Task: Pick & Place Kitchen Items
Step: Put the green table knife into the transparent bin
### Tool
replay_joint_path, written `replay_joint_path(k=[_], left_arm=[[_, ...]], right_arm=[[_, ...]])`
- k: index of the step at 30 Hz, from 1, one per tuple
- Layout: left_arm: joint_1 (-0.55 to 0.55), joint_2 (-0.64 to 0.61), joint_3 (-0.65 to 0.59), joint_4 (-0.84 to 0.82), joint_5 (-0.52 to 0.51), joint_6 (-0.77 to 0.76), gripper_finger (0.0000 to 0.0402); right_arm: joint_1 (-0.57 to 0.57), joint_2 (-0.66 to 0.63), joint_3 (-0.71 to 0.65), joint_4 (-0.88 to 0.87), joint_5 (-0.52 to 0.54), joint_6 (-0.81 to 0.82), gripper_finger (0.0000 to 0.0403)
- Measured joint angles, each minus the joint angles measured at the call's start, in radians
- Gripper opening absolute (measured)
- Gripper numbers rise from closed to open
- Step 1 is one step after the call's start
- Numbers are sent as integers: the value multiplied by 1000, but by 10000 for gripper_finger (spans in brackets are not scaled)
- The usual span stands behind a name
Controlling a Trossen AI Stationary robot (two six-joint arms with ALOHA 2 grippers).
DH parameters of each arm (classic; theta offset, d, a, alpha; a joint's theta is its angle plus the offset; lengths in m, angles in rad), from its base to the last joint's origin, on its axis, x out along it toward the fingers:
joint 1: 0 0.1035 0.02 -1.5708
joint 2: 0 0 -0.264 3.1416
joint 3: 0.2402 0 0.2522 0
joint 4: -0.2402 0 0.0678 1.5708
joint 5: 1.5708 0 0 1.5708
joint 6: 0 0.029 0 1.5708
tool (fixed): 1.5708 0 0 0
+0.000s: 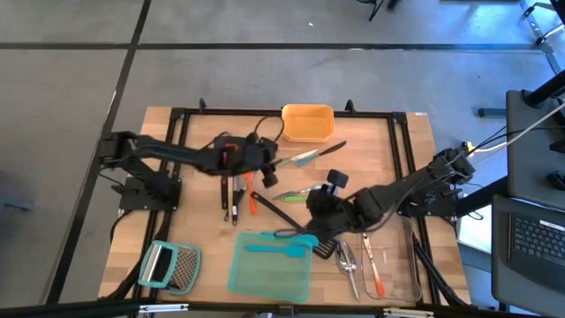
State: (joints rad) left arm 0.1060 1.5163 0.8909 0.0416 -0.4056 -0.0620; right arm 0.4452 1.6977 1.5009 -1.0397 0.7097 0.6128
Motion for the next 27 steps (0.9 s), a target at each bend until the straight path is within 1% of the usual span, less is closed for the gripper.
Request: replay_joint_path(k=[3,4,5,7,11,17,21,24,25,27], left_arm=[[99,52,0,-8,212,-20,168],[126,64,0,-7,267,-22,168],[147,74,1,1,306,-23,168],[182,85,2,-8,343,-34,168],[216,95,2,-30,363,-47,168],[211,95,2,-60,357,-22,168],[209,82,2,-43,356,-5,168],[210,75,2,-29,339,-4,168],[210,75,2,-18,325,-4,168],[210,75,2,1,295,-3,168]], right_arm=[[-51,22,0,-117,37,69,142],[-68,27,0,-137,55,84,142],[-85,29,-4,-149,61,91,142],[-118,29,-26,-136,57,72,142],[-168,29,-101,-89,-27,-37,142],[-212,30,-248,78,-140,-235,142],[-260,30,-291,183,-138,-335,142],[-304,29,-293,253,-148,-419,142],[-321,29,-293,275,-173,-448,142],[-363,29,-293,319,-262,-508,142]])
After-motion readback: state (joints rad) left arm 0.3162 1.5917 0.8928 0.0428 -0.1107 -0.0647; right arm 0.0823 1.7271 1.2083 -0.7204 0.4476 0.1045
